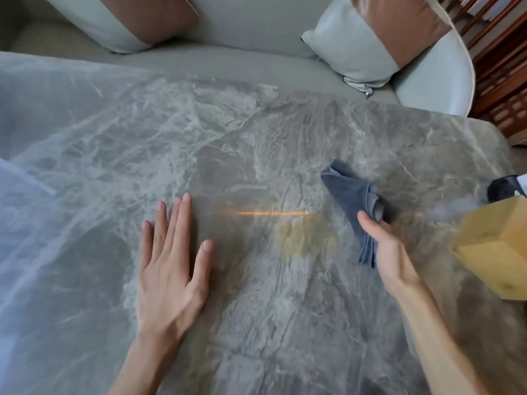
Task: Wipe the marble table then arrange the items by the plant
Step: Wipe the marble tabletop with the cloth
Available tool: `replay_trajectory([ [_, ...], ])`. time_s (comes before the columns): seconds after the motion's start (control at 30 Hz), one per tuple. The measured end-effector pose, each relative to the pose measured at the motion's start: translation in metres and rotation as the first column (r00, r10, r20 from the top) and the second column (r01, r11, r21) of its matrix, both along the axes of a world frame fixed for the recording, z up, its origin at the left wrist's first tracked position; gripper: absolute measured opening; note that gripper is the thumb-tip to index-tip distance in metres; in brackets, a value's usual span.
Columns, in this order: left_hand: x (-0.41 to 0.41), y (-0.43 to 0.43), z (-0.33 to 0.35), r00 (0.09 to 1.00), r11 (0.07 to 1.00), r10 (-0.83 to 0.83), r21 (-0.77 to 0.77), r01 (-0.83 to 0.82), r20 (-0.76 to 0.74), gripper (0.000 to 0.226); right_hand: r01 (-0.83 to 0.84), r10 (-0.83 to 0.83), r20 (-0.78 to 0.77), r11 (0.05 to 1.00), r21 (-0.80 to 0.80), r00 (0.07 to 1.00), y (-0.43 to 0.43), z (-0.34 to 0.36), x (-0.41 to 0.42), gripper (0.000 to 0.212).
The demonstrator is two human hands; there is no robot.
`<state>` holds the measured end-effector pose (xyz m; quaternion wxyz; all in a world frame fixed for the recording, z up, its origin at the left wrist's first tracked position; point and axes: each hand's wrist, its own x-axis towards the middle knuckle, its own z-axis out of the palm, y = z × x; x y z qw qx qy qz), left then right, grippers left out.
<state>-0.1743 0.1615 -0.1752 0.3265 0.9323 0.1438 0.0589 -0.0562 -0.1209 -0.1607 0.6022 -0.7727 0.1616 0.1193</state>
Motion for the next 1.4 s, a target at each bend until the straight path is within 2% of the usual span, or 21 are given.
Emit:
replay_trajectory([
  [0.13,0.0,-0.001,0.001,1.0,1.0,-0.004,-0.001,0.004,-0.008,0.061,-0.047,0.047,-0.029,0.999,0.006,0.998,0.016,-0.004,-0.028,0.059],
  [0.2,-0.001,-0.001,0.001,1.0,1.0,-0.001,-0.004,0.001,-0.009,0.061,-0.067,0.066,-0.031,0.998,-0.003,0.997,0.021,-0.002,-0.035,0.056],
  [0.33,-0.003,0.0,0.001,1.0,1.0,0.011,-0.025,-0.01,0.007,0.061,-0.071,0.069,-0.047,0.997,-0.034,0.996,0.031,0.005,-0.044,0.073],
  [0.5,-0.004,0.0,0.0,1.0,1.0,0.014,-0.02,-0.013,0.019,0.061,-0.072,0.07,-0.02,0.994,-0.086,0.997,0.047,0.005,-0.052,0.04],
  [0.63,-0.004,0.0,-0.001,1.0,1.0,0.017,-0.018,-0.017,0.015,0.061,-0.032,0.034,0.006,0.991,-0.132,0.999,0.062,0.002,-0.059,0.065],
  [0.8,-0.006,0.002,-0.002,0.999,0.999,0.025,-0.038,-0.024,0.031,0.061,-0.059,0.063,0.019,0.983,-0.172,0.998,0.077,0.001,-0.068,0.055],
  [0.97,-0.005,0.002,-0.001,0.998,0.999,0.028,-0.035,-0.026,0.048,0.061,-0.123,0.127,-0.004,0.951,-0.285,0.992,0.092,0.002,-0.076,0.072],
  [1.1,-0.006,-0.001,-0.001,0.994,0.992,0.08,-0.1,-0.073,0.072,0.065,-0.17,0.18,-0.004,0.92,-0.353,0.984,0.103,0.004,-0.083,0.072],
  [1.4,-0.005,0.003,-0.007,0.996,0.995,0.065,-0.079,-0.06,0.063,0.068,-0.206,0.264,0.066,0.867,-0.453,0.962,0.119,0.009,-0.092,0.066],
])
